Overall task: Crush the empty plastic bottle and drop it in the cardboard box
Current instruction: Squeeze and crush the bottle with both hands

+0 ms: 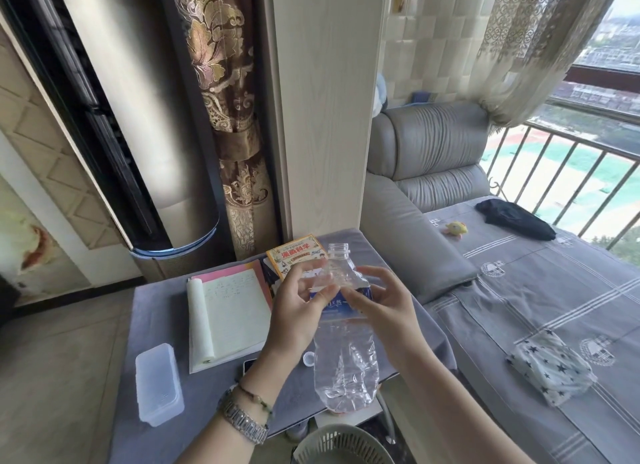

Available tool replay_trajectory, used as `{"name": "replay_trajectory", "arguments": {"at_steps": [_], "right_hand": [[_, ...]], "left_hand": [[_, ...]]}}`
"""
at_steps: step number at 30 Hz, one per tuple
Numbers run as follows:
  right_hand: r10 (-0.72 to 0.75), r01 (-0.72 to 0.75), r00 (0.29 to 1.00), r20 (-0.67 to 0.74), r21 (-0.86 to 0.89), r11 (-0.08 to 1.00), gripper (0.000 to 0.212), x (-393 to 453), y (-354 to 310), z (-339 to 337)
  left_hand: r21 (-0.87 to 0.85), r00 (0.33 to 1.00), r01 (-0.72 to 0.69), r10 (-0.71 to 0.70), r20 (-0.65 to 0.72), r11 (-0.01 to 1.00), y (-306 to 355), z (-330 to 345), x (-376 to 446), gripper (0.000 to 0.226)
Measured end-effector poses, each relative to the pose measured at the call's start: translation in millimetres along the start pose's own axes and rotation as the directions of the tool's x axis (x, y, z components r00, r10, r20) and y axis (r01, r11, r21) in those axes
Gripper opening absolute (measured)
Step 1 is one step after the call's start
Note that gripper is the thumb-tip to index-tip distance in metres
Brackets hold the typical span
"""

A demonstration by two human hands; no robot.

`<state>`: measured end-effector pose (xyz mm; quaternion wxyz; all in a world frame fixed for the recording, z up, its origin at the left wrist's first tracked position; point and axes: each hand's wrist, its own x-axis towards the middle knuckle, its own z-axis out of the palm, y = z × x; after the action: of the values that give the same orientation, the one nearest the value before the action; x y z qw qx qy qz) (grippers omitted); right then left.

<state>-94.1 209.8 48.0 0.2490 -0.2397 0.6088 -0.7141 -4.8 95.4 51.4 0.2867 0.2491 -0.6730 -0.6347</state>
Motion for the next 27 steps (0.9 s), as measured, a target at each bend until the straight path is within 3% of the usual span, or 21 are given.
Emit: {"name": "replay_trajectory", "arguments": {"at_steps": [9,14,20,27], "right_hand": [[0.103,-0.102,0.992,0.067,-0.027,0.994,0.047,4.7,-11.7,-2.1],[0.065,-0.065,0.996,0.063,-0.006,0.998,0.030,8.5,-12.2,-4.9],[0.046,-0.044,0.997,0.058,-0.040,0.998,0.030,7.3,-7.9,-3.9],[0.013,-0.012,1.000,0.026,-0.052,0.999,0.027,3.8,-6.5,-1.4]], "left_hand": [[-0.060,0.999,0.020,-0.018,0.026,0.998,1.8,-6.1,-4.2,0.031],[-0.027,0.998,0.022,-0.020,0.068,0.999,2.6,-9.4,-8.6,0.031],[0.007,0.984,0.077,-0.077,0.158,0.997,9.0,-14.4,-8.9,0.025],[0.073,0.990,-0.004,-0.006,0.142,0.997,13.6,-12.7,-12.1,0.034]]}}
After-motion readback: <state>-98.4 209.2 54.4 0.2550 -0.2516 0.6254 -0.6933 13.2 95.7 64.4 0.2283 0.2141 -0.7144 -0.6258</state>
